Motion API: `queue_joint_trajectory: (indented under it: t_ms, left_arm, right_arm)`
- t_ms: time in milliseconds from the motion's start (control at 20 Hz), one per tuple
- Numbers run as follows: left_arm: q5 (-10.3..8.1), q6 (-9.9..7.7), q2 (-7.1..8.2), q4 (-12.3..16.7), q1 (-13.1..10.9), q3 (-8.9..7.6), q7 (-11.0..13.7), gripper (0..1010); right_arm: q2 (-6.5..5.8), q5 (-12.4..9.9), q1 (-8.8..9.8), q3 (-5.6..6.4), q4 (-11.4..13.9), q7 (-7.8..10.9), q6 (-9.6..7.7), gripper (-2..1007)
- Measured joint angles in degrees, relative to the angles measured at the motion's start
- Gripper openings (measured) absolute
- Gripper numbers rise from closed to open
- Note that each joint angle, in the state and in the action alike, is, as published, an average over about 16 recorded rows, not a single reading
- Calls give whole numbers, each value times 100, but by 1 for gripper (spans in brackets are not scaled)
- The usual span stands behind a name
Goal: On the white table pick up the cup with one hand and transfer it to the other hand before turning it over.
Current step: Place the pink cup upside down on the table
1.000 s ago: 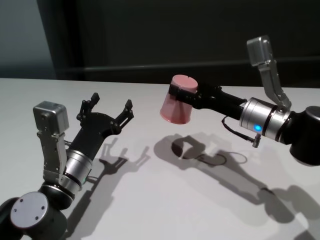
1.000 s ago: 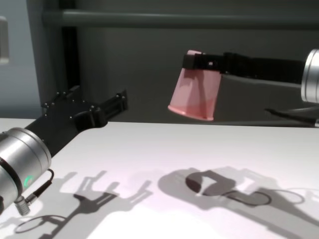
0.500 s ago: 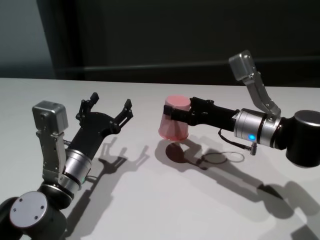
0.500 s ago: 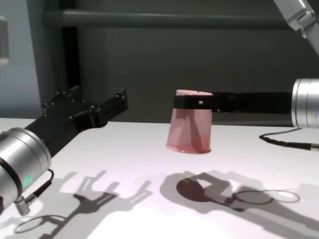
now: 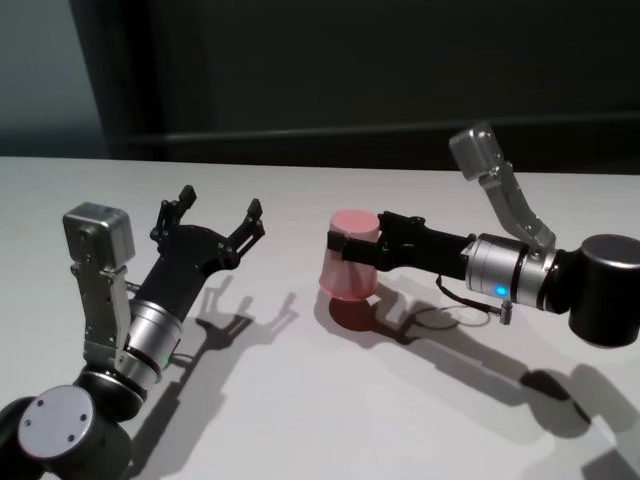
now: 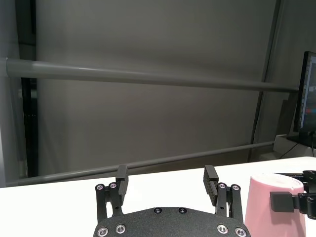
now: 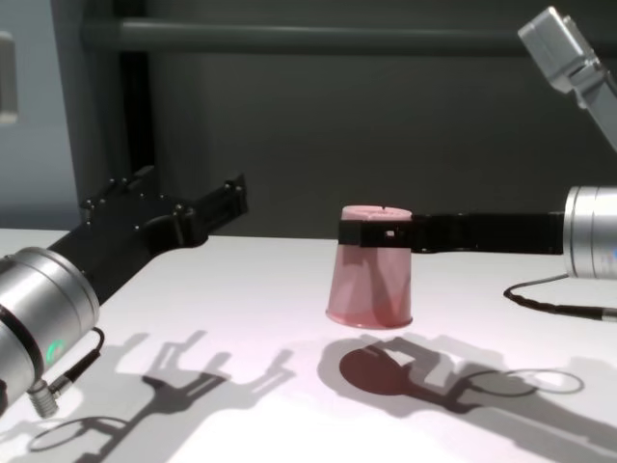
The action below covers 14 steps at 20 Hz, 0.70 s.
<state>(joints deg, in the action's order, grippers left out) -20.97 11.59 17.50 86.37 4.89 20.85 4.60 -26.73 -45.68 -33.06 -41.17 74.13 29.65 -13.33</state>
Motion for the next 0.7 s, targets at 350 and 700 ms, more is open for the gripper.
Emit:
queue_joint_trajectory:
  t_ms: [350, 700]
  left_arm:
    - [0, 0, 0, 0, 0, 0, 0, 1001]
    - [0, 0, 0, 0, 0, 0, 0, 1001]
  right_arm:
    - [63, 266, -65, -63, -210, 197, 186, 743]
    - [143, 546, -137, -107, -439, 361, 455, 743]
